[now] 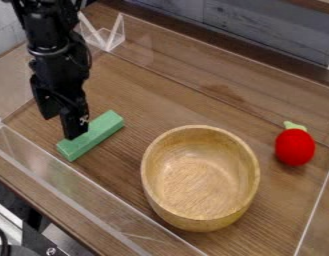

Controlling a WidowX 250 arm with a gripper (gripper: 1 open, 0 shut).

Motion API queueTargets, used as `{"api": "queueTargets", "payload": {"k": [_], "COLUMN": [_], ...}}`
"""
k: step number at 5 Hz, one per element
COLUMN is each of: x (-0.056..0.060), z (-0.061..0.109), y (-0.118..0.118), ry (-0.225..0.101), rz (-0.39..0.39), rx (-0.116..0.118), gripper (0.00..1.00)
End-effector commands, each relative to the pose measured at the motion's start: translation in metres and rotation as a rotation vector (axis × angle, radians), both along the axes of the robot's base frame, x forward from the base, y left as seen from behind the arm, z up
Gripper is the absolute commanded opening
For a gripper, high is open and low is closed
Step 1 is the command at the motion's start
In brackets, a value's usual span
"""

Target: Put the green block into the wooden bowl

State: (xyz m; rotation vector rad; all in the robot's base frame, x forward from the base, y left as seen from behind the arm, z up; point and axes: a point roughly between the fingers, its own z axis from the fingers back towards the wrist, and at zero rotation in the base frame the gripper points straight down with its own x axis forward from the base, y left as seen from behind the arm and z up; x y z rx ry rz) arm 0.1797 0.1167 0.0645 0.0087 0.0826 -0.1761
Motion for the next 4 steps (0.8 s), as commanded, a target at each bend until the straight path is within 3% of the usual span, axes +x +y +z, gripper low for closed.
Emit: {"api": "queueTargets", "payload": {"k": [1,4], "x": [0.005,0.012], "z": [-0.005,-0.016], "y": [0.004,0.004], "ry": [-0.028,-0.046], "rz": [0.007,0.011], "rx": [0.001,-0.021], "gripper": [1.00,1.00]}}
